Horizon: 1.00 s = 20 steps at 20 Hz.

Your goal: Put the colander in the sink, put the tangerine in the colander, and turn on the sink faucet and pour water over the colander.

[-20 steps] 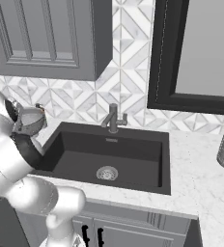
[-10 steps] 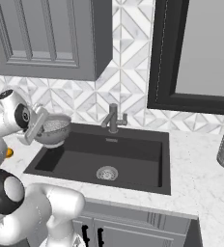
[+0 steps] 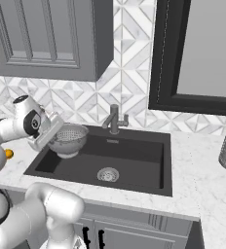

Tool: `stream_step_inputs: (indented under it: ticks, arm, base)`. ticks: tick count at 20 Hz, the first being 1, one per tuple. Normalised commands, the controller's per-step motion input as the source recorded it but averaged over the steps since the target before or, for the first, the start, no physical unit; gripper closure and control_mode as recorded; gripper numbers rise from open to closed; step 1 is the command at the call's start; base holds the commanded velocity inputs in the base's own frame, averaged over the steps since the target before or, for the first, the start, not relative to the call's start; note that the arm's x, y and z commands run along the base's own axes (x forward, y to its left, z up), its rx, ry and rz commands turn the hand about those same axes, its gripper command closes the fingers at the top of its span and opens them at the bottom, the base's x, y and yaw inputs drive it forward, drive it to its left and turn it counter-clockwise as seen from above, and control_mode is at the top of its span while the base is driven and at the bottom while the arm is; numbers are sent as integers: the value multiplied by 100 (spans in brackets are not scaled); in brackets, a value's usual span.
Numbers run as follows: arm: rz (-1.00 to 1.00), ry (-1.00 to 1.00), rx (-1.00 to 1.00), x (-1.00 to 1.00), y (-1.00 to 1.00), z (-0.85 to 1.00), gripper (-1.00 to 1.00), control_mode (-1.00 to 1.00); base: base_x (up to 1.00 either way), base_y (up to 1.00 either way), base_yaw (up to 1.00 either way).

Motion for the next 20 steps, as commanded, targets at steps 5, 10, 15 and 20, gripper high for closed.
stream_step_inputs:
  ticks: [5, 10, 15, 20]
  arm:
    - [-42, -2, 1, 26, 0, -29, 100, -100]
    - [-38, -7, 0, 24, 0, -35, 100, -100]
    - [-34, -9, 0, 17, 0, -35, 100, -100]
    - [-34, -12, 0, 21, -1, -33, 100, -100]
  base:
    - [0, 0, 0]
    - [0, 0, 0]
    - [0, 0, 0]
    - [0, 0, 0]
